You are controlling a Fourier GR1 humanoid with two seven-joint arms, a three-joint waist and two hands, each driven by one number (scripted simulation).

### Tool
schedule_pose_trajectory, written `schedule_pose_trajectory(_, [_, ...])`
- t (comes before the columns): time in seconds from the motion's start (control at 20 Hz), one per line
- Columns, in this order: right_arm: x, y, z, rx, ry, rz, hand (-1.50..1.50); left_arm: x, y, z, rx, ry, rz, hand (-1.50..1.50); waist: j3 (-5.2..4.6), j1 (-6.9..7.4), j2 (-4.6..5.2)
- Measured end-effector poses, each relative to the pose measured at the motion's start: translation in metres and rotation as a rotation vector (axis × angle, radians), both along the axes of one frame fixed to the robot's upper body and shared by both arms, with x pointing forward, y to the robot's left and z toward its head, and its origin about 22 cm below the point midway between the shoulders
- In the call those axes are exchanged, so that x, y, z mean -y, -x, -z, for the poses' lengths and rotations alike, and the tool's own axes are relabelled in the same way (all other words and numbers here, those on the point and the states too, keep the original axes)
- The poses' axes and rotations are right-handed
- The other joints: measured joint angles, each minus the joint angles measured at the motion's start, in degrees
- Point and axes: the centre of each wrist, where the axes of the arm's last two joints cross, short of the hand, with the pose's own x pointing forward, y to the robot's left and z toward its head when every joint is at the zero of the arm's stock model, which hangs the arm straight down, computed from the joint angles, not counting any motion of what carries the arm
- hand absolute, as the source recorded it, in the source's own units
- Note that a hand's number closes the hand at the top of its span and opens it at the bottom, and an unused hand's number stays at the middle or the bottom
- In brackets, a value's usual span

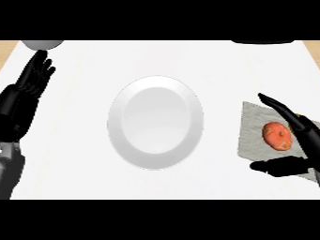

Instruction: Pick the squash from the placemat and place it in the plate

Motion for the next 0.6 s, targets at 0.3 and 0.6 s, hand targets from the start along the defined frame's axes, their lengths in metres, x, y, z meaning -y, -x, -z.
schedule_pose_trajectory(0.3, [0.026,-0.003,-0.051,-0.137,0.376,0.083,-1.50,0.001,0.001,0.003,0.000,-0.005,-0.002,0.00,-0.19,-0.01,-0.11])
schedule_pose_trajectory(0.6, [0.026,0.001,-0.085,-0.344,0.700,0.093,-1.50,0.000,0.001,0.003,0.003,-0.004,0.014,0.00,-0.16,0.48,-0.03])
